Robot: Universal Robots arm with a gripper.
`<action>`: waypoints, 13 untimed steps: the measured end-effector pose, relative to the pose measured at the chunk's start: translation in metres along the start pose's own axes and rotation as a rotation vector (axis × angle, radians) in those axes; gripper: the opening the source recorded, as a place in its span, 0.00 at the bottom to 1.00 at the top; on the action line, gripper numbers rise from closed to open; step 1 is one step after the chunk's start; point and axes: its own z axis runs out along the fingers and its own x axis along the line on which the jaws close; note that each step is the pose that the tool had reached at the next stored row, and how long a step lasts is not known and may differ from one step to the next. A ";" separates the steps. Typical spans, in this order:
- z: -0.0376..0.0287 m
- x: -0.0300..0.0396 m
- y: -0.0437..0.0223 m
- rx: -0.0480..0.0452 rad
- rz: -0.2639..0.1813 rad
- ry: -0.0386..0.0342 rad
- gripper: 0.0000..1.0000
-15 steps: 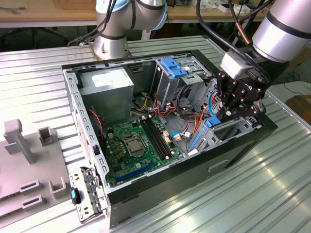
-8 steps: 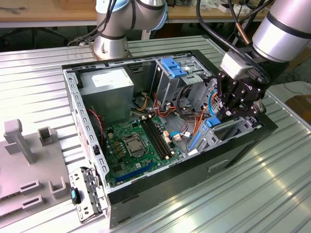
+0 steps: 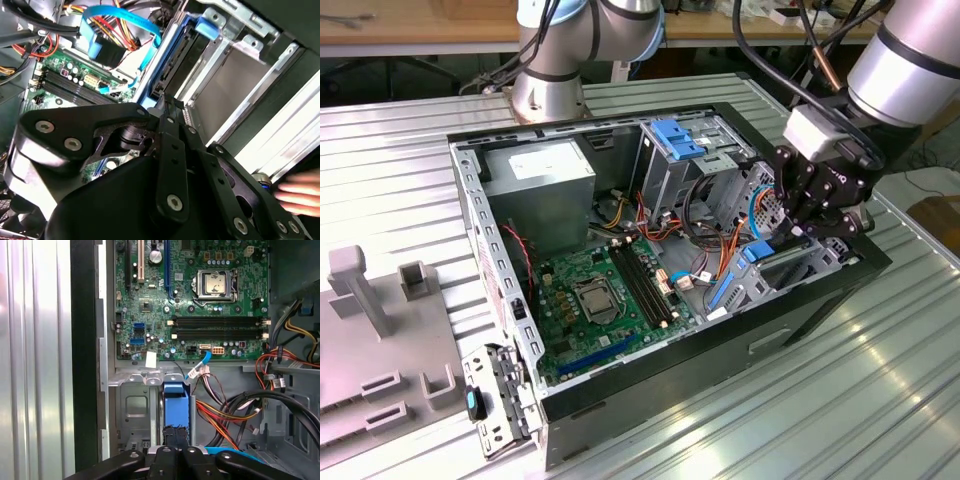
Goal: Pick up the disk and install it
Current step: 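Insert the first disk wire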
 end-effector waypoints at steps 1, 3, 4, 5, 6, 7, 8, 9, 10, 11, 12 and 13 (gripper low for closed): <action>0.0001 -0.0001 -0.0029 0.0000 0.000 0.0000 0.11; 0.0007 -0.0001 -0.0092 0.0000 0.000 0.0000 0.11; 0.0010 -0.0002 -0.0153 0.0000 0.000 0.0002 0.11; 0.0011 -0.0003 -0.0169 -0.0001 0.000 0.0001 0.11; 0.0011 -0.0003 -0.0190 0.0001 0.000 0.0001 0.11; 0.0007 -0.0004 -0.0193 0.0000 0.000 0.0001 0.11; 0.0001 -0.0004 -0.0200 0.0000 0.000 0.0000 0.11; -0.0019 -0.0007 -0.0208 0.0000 0.000 0.0005 0.11; -0.0051 -0.0014 -0.0226 0.0000 0.000 0.0001 0.11; -0.0079 -0.0020 -0.0235 0.0000 0.000 0.0000 0.11; -0.0095 -0.0024 -0.0239 0.0000 0.000 0.0001 0.11; -0.0111 -0.0029 -0.0252 0.0000 0.000 0.0001 0.11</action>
